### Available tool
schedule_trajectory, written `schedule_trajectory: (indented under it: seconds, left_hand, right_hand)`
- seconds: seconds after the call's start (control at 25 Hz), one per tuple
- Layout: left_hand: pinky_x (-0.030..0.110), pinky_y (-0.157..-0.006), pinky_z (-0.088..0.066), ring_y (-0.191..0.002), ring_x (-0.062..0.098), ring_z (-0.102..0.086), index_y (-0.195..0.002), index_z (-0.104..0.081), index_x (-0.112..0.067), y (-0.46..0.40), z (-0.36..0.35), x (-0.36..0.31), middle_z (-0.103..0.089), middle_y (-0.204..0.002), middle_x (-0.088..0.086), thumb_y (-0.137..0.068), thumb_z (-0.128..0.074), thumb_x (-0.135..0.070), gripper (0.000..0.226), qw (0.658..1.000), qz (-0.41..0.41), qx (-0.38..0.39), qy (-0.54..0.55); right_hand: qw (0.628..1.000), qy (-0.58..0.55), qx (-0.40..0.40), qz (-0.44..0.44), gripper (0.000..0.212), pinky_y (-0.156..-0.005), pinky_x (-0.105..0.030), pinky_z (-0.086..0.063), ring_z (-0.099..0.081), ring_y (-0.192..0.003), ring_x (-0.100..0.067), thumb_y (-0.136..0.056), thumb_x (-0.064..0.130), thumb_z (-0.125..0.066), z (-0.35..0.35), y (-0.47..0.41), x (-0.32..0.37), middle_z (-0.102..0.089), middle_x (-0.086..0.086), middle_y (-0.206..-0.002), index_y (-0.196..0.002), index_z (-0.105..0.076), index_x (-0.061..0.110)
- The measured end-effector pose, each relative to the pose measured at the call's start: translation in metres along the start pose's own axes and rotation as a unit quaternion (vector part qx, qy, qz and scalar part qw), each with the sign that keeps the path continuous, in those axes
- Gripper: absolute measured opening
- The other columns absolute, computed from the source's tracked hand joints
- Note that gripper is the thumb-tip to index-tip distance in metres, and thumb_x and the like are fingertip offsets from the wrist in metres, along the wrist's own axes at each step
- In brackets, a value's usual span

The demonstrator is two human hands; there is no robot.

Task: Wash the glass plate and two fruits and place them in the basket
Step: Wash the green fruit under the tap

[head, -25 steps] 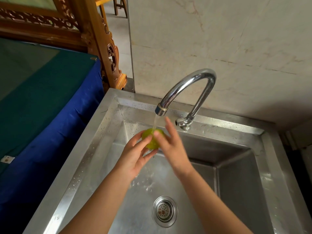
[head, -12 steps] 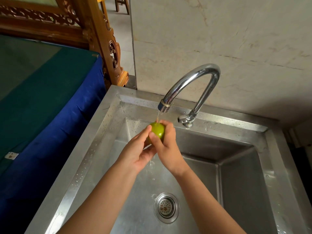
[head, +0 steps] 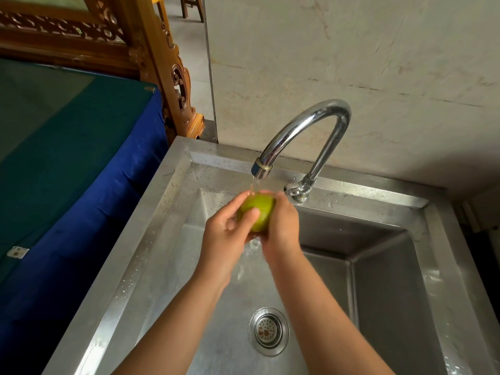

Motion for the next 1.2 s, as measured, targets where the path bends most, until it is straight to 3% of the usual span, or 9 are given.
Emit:
schedule_trajectory:
  seconds: [0.08,0.24,0.48,0.6,0.72,0.8,0.88,1.08,1.2]
  left_hand:
    - [0.025,-0.063,-0.058,-0.092,0.019,-0.069,-0.107,-0.065,-0.025,-0.005,0.009,0.006,-0.068,-0.108,0.005,-0.088,-0.058,-0.020,0.021,0.994,0.076,-0.031,0.067]
    - [0.028,-0.051,-0.058,-0.067,0.021,-0.072,-0.101,-0.057,-0.007,-0.009,0.012,0.014,-0.065,-0.096,0.021,-0.091,-0.046,-0.040,0.036,0.955,0.262,-0.015,0.138]
    - [0.025,-0.066,-0.057,-0.090,0.018,-0.071,-0.109,-0.060,-0.019,-0.011,0.005,-0.002,-0.065,-0.112,0.014,-0.093,-0.045,-0.033,0.026,0.980,0.136,0.060,0.129]
    - [0.028,-0.057,-0.058,-0.076,0.019,-0.072,-0.119,-0.052,-0.017,-0.009,0.002,0.007,-0.065,-0.104,0.016,-0.093,-0.042,-0.040,0.036,0.977,0.200,0.040,0.064]
    - [0.032,-0.059,-0.060,-0.063,0.018,-0.071,-0.122,-0.045,-0.018,-0.003,-0.001,0.012,-0.066,-0.087,0.012,-0.091,-0.042,-0.049,0.045,0.960,0.244,0.114,-0.082]
    - [0.033,-0.068,-0.060,-0.073,0.019,-0.070,-0.123,-0.045,-0.027,-0.010,0.007,0.004,-0.062,-0.100,0.009,-0.091,-0.045,-0.043,0.036,0.957,0.175,0.135,-0.190]
    - [0.029,-0.066,-0.059,-0.073,0.019,-0.070,-0.114,-0.051,-0.032,-0.017,0.014,-0.006,-0.061,-0.104,0.012,-0.094,-0.044,-0.033,0.021,0.975,0.131,0.097,-0.151]
    - [0.022,-0.043,-0.053,-0.048,0.016,-0.068,-0.098,-0.054,-0.010,-0.014,0.002,0.001,-0.068,-0.072,0.015,-0.094,-0.041,-0.041,0.033,0.967,0.251,0.051,0.006]
    - [0.024,-0.045,-0.055,-0.051,0.016,-0.069,-0.101,-0.055,-0.007,-0.013,-0.001,0.001,-0.068,-0.081,0.016,-0.093,-0.040,-0.044,0.041,0.963,0.265,0.046,0.024]
  right_hand:
    - [0.995,0.046,0.083,0.011,0.030,-0.088,-0.050,-0.046,-0.056,-0.091,-0.028,-0.096,0.027,-0.036,-0.002,-0.001,-0.004,-0.059,-0.014,-0.095,-0.091,-0.063,0.015]
    - [0.945,0.107,0.278,0.131,0.046,-0.091,-0.022,-0.047,-0.057,-0.103,-0.002,-0.088,0.023,-0.057,-0.009,0.024,-0.006,-0.054,0.007,-0.117,-0.130,-0.040,0.028]
    - [0.955,0.091,0.243,0.146,0.034,-0.090,-0.028,-0.050,-0.056,-0.096,-0.007,-0.092,0.027,-0.051,-0.012,0.020,0.003,-0.056,0.004,-0.105,-0.125,-0.046,0.021]
    - [0.972,0.103,0.192,0.086,0.020,-0.078,-0.028,-0.051,-0.058,-0.083,-0.008,-0.095,0.035,-0.041,-0.012,0.018,-0.004,-0.058,0.000,-0.093,-0.104,-0.055,0.023]
    - [0.978,0.180,0.108,0.011,0.047,-0.058,-0.026,-0.043,-0.053,-0.054,-0.010,-0.098,0.040,-0.026,-0.003,0.006,-0.001,-0.055,0.000,-0.057,-0.069,-0.054,0.016]
    - [0.968,0.195,0.155,-0.040,0.046,-0.050,-0.024,-0.036,-0.044,-0.045,-0.011,-0.098,0.039,-0.023,-0.004,0.003,-0.002,-0.048,0.001,-0.052,-0.082,-0.056,0.012]
    - [0.956,0.148,0.247,-0.050,0.032,-0.047,-0.023,-0.037,-0.044,-0.046,-0.012,-0.098,0.033,-0.033,-0.008,0.006,-0.002,-0.049,-0.002,-0.061,-0.120,-0.047,0.014]
    - [0.924,0.184,0.298,0.155,0.044,-0.045,-0.019,-0.045,-0.052,-0.050,-0.008,-0.085,0.019,-0.064,-0.009,0.017,0.023,-0.054,0.002,-0.074,-0.118,-0.040,0.033]
    - [0.924,0.232,0.211,0.218,0.016,-0.058,-0.024,-0.049,-0.054,-0.063,-0.007,-0.090,0.028,-0.055,-0.013,0.015,0.030,-0.055,0.007,-0.080,-0.102,-0.046,0.031]
Point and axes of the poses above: each hand's wrist, its own y-axis away from the middle knuckle, its own z-axis out of the back of the hand, x = y × z, the point moved 7 cm from there along -y, towards the middle knuckle
